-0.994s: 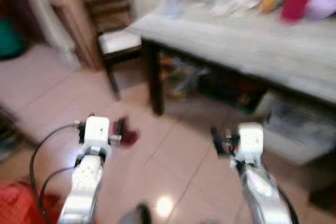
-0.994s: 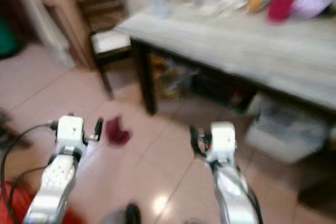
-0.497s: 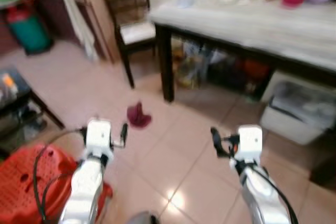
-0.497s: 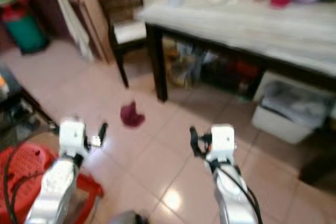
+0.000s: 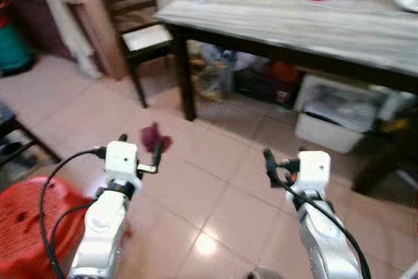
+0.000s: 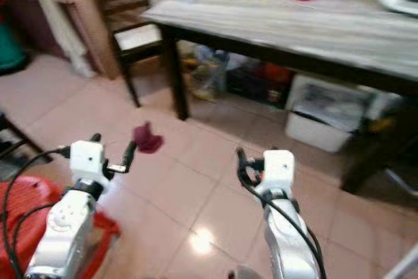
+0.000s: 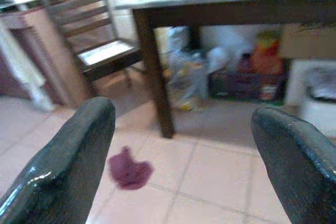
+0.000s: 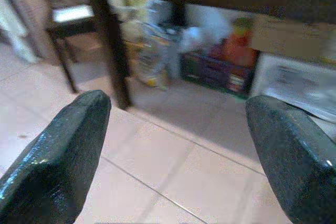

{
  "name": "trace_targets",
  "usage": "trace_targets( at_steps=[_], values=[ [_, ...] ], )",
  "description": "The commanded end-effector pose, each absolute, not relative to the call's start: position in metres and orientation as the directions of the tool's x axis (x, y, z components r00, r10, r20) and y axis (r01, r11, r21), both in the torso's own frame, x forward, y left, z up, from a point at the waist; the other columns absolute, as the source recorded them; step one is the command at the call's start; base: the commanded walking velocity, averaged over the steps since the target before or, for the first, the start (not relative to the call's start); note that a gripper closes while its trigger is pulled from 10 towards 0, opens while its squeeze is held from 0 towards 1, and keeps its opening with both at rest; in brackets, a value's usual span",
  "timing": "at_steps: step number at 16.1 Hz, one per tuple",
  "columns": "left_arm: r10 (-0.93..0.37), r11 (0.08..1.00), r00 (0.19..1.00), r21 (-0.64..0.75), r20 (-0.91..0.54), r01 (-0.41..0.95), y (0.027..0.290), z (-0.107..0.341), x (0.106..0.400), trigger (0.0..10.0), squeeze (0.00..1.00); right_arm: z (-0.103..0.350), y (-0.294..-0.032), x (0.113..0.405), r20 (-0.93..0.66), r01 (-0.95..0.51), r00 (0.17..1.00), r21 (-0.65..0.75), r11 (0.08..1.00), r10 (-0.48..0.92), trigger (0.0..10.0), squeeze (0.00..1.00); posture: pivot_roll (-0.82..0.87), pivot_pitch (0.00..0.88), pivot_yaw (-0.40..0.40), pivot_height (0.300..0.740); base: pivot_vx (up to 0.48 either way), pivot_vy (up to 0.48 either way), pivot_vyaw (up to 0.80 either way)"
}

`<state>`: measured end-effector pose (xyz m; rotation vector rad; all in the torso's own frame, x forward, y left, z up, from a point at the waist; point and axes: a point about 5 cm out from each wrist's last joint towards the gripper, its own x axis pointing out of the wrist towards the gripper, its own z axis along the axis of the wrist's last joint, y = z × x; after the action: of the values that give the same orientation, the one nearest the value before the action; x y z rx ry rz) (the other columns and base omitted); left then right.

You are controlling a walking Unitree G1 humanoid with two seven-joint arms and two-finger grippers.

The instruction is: Setting the table

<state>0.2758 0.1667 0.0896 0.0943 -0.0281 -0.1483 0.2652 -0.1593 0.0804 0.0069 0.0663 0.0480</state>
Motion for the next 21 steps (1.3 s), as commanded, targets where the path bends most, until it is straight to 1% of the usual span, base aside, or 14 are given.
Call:
trace_targets(
  at_steps=[1, 4, 8, 11, 15, 16, 18, 20, 21],
  values=[
    [-0.156, 0.984, 0.988, 0.090, 0.015, 0.154, 0.165, 0.090, 0.276, 10.0, 0.00, 0.087, -0.161, 0.267, -0.047, -0.041, 0.998, -0.001, 0.999, 0.041, 10.0, 0.00, -0.13, 0.114, 0.074, 0.740, 0.000, -0.382, -0.80],
    [-0.158, 0.984, 0.987, 0.083, 0.017, 0.156, 0.165, 0.092, 0.277, 10.0, 0.00, 0.092, -0.159, 0.269, -0.030, -0.044, 0.999, 0.000, 0.999, 0.044, 10.0, 0.00, -0.13, 0.116, 0.075, 0.740, 0.000, -0.389, -0.62],
    [-0.169, 0.984, 0.985, 0.067, 0.043, 0.166, 0.161, 0.100, 0.276, 10.0, 0.00, 0.109, -0.157, 0.268, 0.031, -0.042, 0.999, -0.012, 0.999, 0.042, 10.0, 0.00, -0.13, 0.128, 0.073, 0.740, 0.000, -0.395, 0.00],
    [-0.166, 0.984, 0.985, 0.064, 0.039, 0.164, 0.161, 0.100, 0.275, 10.0, 0.00, 0.117, -0.157, 0.267, 0.067, -0.042, 0.997, -0.053, 0.998, 0.045, 10.0, 0.00, -0.14, 0.133, 0.073, 0.740, 0.000, -0.331, 0.00],
    [-0.163, 0.986, 0.985, 0.040, 0.057, 0.161, 0.159, 0.108, 0.277, 10.0, 0.00, 0.144, -0.158, 0.265, 0.176, -0.010, 0.984, -0.146, 0.989, 0.036, 10.0, 0.00, -0.14, 0.140, 0.070, 0.740, 0.000, -0.295, 0.00],
    [-0.171, 0.985, 0.982, 0.036, 0.076, 0.168, 0.155, 0.114, 0.277, 10.0, 0.00, 0.150, -0.159, 0.262, 0.199, -0.002, 0.979, -0.171, 0.985, 0.037, 10.0, 0.00, -0.14, 0.142, 0.069, 0.740, 0.000, 0.000, 0.00],
    [-0.178, 0.984, 0.980, 0.033, 0.085, 0.176, 0.153, 0.117, 0.277, 10.0, 0.00, 0.150, -0.161, 0.260, 0.196, 0.003, 0.980, -0.172, 0.985, 0.032, 10.0, 0.00, -0.14, 0.143, 0.069, 0.740, 0.000, 0.000, 0.00],
    [-0.186, 0.983, 0.979, 0.028, 0.088, 0.184, 0.153, 0.118, 0.277, 10.0, 0.00, 0.146, -0.165, 0.258, 0.174, 0.025, 0.985, -0.170, 0.985, 0.005, 10.0, 0.00, -0.15, 0.143, 0.070, 0.740, 0.000, -0.341, 0.00],
    [-0.186, 0.983, 0.979, 0.027, 0.086, 0.184, 0.153, 0.118, 0.277, 10.0, 0.00, 0.146, -0.166, 0.258, 0.171, 0.026, 0.985, -0.172, 0.985, 0.004, 10.0, 0.00, -0.15, 0.143, 0.070, 0.740, 0.000, -0.364, -0.56]
  ],
)
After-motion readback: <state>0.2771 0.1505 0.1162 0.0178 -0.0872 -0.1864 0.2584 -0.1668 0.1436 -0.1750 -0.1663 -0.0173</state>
